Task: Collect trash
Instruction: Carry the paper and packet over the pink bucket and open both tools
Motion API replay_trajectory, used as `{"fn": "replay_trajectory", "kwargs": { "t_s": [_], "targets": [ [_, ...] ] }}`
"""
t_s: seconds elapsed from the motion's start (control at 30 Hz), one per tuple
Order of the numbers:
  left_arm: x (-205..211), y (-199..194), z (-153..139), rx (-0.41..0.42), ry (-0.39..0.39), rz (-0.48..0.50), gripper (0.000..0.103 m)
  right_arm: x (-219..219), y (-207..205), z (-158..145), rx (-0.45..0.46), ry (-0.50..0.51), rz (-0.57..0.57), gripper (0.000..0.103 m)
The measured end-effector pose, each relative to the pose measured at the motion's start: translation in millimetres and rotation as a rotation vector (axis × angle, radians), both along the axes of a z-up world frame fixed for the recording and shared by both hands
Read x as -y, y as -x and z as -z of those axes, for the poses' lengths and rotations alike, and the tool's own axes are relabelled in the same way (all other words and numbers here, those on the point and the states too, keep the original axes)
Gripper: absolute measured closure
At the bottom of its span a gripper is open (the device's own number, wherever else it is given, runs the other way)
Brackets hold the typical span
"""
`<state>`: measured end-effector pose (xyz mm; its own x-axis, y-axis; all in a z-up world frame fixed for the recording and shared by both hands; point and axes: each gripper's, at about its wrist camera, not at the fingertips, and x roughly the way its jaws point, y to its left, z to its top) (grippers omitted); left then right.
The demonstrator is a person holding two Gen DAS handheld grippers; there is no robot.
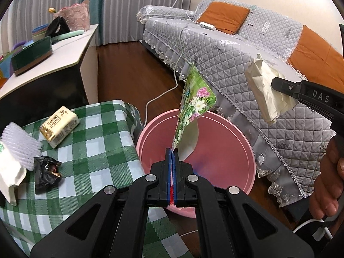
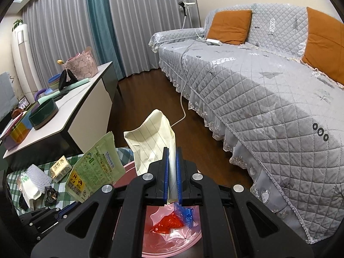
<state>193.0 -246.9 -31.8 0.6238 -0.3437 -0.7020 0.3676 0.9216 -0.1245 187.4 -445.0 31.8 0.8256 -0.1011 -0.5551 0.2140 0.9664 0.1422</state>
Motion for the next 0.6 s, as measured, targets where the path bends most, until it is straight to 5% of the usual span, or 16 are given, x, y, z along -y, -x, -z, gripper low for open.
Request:
{"fn": "replay_trajectory", "kwargs": {
  "t_s": [0.23, 0.33, 0.4, 0.47, 0.6],
  "targets": [
    [1, -4, 2, -0.009, -0.004, 0.0, 0.102, 0, -1, 1, -0.005, -0.006, -0.003, 0.094],
    [1, -8, 4, -0.028, -0.011, -0.014, 0.101, -1, -5, 4, -0.028, -0.021, -0.019, 0.081],
    [-2, -10, 6, -0.045, -0.007, -0.027, 0.085, -2, -6, 7, -0.043, -0.014, -0.009, 0.052],
    [-6, -10, 6, -0.05, -0.003, -0.043, 0.072, -3, -6, 7, -0.049, -0.015, -0.006, 0.05],
    [-17, -3, 3, -0.049, 0.002, -0.057, 0.072, -5, -5, 4, -0.037, -0.008, -0.003, 0.05]
  ]
}}
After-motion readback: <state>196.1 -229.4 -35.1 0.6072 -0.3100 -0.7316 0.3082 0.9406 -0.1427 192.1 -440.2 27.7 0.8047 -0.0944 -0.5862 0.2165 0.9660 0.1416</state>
